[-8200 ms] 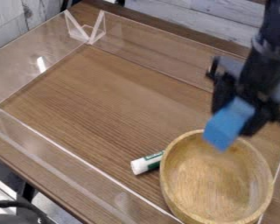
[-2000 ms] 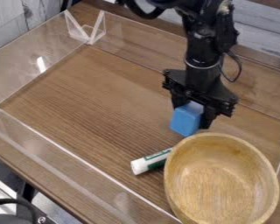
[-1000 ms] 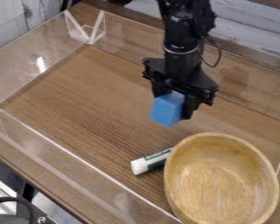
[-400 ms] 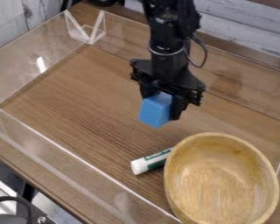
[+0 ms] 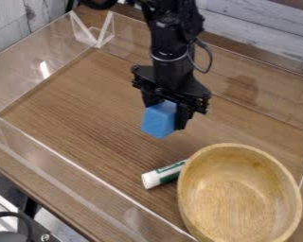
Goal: Remove the blue block from inside the brown bowl and put it on the table
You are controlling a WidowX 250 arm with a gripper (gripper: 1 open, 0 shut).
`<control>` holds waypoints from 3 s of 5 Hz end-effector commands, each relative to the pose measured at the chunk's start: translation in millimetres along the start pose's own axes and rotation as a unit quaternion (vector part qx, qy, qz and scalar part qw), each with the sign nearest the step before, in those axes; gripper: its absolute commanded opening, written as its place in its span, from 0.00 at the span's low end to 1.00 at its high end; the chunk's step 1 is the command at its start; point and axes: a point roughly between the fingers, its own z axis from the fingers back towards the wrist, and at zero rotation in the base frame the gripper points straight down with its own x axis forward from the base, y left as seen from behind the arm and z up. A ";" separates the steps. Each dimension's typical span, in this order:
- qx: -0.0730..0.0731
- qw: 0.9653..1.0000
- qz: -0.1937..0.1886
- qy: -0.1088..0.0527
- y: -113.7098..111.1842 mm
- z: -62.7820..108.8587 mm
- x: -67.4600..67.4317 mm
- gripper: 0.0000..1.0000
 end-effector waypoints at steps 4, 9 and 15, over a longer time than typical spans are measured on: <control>0.004 0.999 0.011 -0.039 18.9 10.3 5.1 0.00; 0.006 0.999 0.014 -0.040 33.7 -5.2 3.4 1.00; -0.034 0.998 0.028 -0.052 34.0 50.3 28.1 1.00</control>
